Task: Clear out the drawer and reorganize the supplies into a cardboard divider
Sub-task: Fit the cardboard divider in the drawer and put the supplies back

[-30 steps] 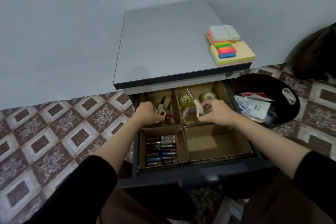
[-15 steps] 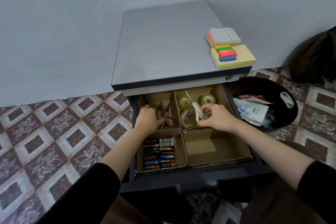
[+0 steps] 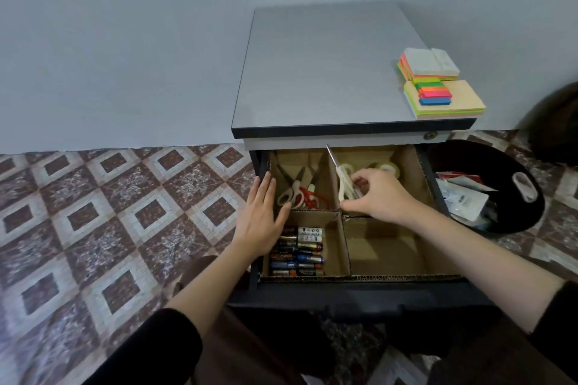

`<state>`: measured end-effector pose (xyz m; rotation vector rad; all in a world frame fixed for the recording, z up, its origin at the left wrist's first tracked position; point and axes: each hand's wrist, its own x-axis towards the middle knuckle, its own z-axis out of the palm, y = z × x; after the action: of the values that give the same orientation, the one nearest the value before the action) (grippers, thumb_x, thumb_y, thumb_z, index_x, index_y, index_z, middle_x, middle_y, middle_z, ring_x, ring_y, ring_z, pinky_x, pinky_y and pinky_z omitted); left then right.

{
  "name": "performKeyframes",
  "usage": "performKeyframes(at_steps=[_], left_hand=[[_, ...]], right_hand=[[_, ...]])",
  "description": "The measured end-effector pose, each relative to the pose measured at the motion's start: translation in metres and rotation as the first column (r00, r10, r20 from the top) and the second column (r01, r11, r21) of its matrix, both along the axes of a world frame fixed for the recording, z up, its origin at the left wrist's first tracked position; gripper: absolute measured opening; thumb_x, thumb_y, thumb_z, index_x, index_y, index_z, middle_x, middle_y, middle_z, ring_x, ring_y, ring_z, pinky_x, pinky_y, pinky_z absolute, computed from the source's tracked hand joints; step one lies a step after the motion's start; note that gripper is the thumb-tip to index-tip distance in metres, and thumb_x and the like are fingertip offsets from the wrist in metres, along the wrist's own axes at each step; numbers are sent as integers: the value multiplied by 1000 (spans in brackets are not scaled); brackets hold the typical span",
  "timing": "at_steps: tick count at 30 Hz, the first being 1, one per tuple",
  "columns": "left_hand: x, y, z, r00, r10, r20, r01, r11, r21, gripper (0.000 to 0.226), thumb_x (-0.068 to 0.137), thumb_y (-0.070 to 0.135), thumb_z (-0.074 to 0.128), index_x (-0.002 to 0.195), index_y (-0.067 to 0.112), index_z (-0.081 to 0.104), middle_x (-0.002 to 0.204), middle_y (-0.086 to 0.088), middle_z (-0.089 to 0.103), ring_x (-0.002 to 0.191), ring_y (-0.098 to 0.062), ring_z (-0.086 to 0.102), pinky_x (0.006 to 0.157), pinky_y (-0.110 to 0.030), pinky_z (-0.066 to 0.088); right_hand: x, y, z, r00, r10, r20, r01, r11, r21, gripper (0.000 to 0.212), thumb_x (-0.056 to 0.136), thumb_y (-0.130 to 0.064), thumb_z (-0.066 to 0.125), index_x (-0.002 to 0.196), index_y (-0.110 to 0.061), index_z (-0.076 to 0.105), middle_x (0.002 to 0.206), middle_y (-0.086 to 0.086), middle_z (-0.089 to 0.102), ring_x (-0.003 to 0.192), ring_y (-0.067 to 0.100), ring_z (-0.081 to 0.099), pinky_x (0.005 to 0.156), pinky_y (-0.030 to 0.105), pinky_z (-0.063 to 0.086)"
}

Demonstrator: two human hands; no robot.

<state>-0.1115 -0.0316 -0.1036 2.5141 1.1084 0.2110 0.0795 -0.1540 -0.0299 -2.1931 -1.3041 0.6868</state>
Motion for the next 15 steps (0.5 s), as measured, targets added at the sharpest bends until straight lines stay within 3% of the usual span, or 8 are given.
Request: performKeyframes(at_steps=[4,9,15], left_hand=[[-2,-2,1,999,13,29,-13,1000,0,68,97,49,26,150,12,6,158,2,-2,144,-9,-9,117,-25,0],[-2,-2,1,998,17,61,-17,1000,2,65,98,48,24,150,11,11,158,-1,3,144,-10,-5,114,-22,-3],[-2,-4,5,997,18,72,-18,1000,-1,67,96,49,22,149,9,14,158,-4,8,145,-12,0,116,-24,1]], right_hand=[[-25,19,0,999,31,-37,-33,999,-36,20,69,-33,77,80,-21,65,70,0,67,57,11,58,55,27,49],[-40,48,-11,997,12,-77,-17,998,-54,30,74,-33,74,85,-5,71,72,11,71,55,12,57,50,22,44],[-38,79,-21,998,51,37,-42,978,-204,37,74,-42,74,64,-10,59,58,-2,53,57,12,51,52,23,41]])
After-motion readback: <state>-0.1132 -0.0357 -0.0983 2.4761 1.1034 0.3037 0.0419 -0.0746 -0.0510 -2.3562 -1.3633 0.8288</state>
